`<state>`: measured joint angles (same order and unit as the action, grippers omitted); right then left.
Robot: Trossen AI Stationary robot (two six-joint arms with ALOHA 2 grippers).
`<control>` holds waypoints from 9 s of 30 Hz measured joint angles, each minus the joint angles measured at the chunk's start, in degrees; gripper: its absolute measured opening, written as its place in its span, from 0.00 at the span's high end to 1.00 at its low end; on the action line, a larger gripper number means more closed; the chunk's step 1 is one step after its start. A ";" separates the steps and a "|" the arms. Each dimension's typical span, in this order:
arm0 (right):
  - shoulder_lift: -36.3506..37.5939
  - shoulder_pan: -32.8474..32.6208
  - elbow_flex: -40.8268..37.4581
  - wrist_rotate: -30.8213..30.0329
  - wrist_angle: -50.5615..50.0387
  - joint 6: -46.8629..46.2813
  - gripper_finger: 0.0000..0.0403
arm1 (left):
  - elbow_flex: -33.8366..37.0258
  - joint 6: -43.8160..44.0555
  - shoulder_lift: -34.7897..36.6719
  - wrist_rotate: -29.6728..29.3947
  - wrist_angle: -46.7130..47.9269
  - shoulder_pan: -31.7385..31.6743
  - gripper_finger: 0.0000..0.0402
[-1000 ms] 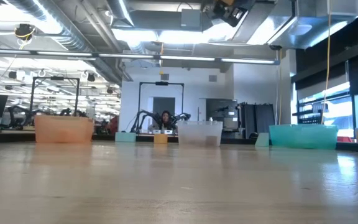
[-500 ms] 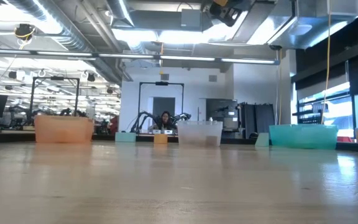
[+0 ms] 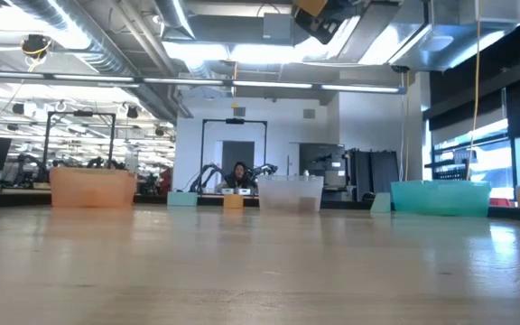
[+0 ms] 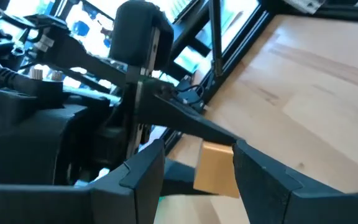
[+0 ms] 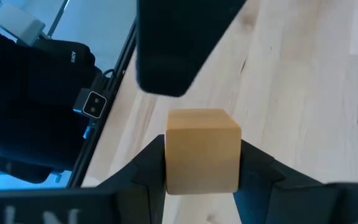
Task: Sort & place blocks by color
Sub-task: Put the orange block into the orange bin, then put the green block into the green bin
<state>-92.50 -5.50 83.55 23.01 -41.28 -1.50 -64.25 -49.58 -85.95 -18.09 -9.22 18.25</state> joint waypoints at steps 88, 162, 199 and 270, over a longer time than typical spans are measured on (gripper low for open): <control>4.98 5.63 0.04 -33.06 -3.42 0.84 0.37 | 0.02 42.75 10.24 -36.85 37.96 1.39 0.68; 5.04 6.53 -0.04 -36.91 -15.15 -11.69 0.38 | 6.00 29.43 4.71 10.34 35.52 -55.66 0.54; 4.96 9.25 -1.42 -35.40 -13.32 -6.99 0.38 | 3.34 11.93 -12.82 20.59 26.51 -69.00 0.56; -0.91 1.20 -1.36 -29.95 4.61 37.09 0.38 | 3.44 33.10 6.73 37.09 48.07 -41.04 0.68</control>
<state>-93.41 -4.30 82.19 -6.95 -36.68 35.58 -60.81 -16.47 -79.22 19.00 38.85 -22.79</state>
